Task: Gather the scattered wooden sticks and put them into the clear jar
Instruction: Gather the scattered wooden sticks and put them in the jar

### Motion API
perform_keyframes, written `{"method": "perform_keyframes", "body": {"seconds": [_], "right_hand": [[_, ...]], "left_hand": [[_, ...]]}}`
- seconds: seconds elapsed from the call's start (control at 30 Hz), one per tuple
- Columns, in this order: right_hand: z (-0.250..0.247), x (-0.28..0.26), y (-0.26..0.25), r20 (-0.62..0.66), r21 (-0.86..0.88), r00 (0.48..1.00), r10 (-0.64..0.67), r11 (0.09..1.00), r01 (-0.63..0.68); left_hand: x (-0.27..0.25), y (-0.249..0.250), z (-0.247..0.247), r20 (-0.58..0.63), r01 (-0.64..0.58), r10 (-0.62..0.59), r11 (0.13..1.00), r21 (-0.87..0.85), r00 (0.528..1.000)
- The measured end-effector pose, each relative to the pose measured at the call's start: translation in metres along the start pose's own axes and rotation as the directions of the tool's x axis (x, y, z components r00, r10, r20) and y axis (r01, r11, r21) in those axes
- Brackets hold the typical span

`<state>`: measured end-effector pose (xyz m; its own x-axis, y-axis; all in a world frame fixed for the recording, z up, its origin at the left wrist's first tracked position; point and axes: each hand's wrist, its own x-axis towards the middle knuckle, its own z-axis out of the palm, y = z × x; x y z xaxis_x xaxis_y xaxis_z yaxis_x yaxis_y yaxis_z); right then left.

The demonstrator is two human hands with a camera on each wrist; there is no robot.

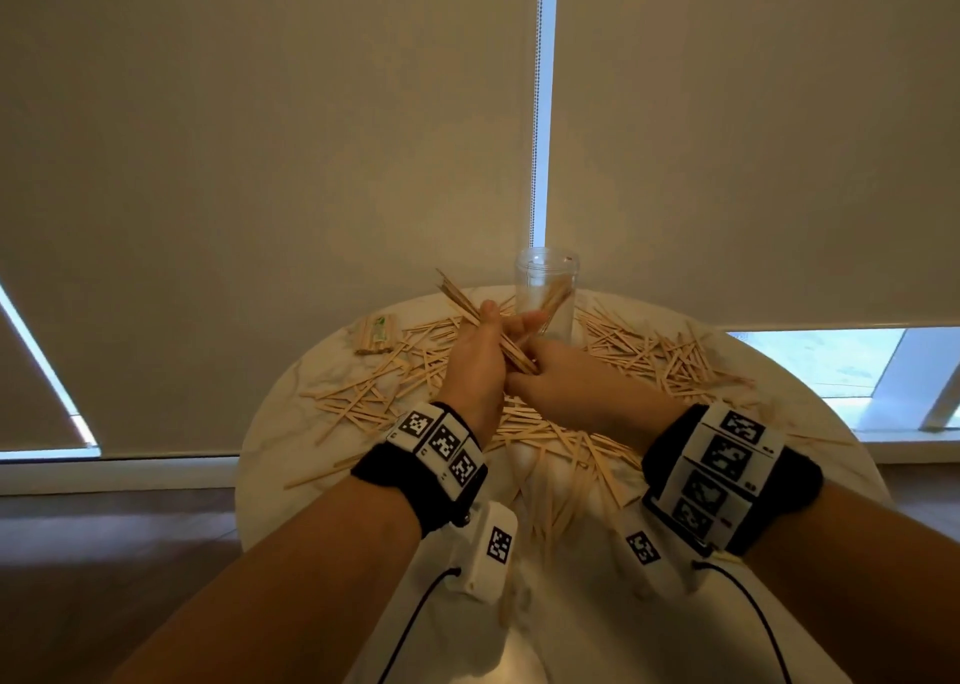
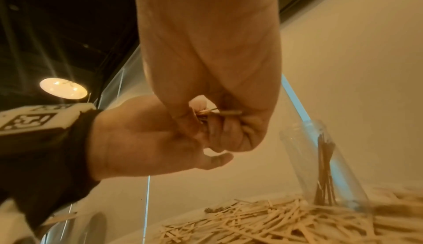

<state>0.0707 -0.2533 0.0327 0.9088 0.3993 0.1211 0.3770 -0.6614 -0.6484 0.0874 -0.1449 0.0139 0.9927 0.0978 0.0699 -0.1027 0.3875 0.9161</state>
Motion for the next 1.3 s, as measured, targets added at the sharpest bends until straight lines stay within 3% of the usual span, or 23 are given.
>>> {"method": "perform_keyframes", "body": {"seconds": [0.23, 0.4, 0.43, 0.6, 0.7, 0.8, 0.83, 0.97, 1.17, 1.3], "right_hand": [[0.001, 0.008, 0.007, -0.039, -0.124, 0.998, -0.048, 0.991, 0.043], [-0.004, 0.0, 0.012, -0.012, -0.328, 0.998, -0.059, 0.943, 0.051], [-0.003, -0.002, 0.012, -0.002, -0.349, 0.998, -0.063, 0.935, 0.059], [-0.004, -0.001, 0.014, -0.047, -0.438, 0.997, -0.056, 0.898, 0.029], [-0.005, -0.001, 0.017, -0.059, -0.475, 0.998, -0.011, 0.88, -0.018], [-0.005, -0.004, 0.015, -0.049, -0.509, 0.999, -0.005, 0.861, -0.02], [-0.005, -0.003, 0.015, -0.058, -0.512, 0.998, -0.005, 0.859, -0.026], [-0.005, 0.003, 0.01, -0.113, -0.532, 0.993, 0.022, 0.843, -0.079], [-0.01, 0.004, 0.009, -0.015, -0.543, 0.991, 0.132, 0.832, -0.119], [-0.016, -0.005, 0.01, -0.063, -0.536, 0.998, 0.021, 0.843, -0.051]], "left_hand": [[0.003, 0.01, -0.006, 0.132, 0.089, -0.087, 0.996, -0.01, 0.987], [0.023, 0.036, -0.026, -0.188, 0.019, -0.034, 0.997, -0.081, 0.981], [0.025, 0.041, -0.029, -0.175, 0.038, -0.05, 0.997, -0.07, 0.983], [0.014, 0.038, -0.027, 0.05, 0.126, -0.147, 0.946, 0.298, 0.988], [0.016, 0.031, -0.03, 0.073, 0.115, -0.141, 0.952, 0.283, 0.987], [0.024, 0.033, -0.034, -0.135, 0.017, 0.017, 0.97, 0.241, 0.991], [0.024, 0.035, -0.033, -0.146, 0.035, 0.001, 0.969, 0.246, 0.989], [0.013, 0.033, -0.023, 0.063, 0.216, -0.266, 0.88, 0.424, 0.962], [0.017, 0.016, -0.034, 0.219, 0.079, -0.207, 0.873, 0.482, 0.953], [0.019, 0.007, -0.038, 0.108, 0.1, -0.15, 0.922, 0.374, 0.983]]}}
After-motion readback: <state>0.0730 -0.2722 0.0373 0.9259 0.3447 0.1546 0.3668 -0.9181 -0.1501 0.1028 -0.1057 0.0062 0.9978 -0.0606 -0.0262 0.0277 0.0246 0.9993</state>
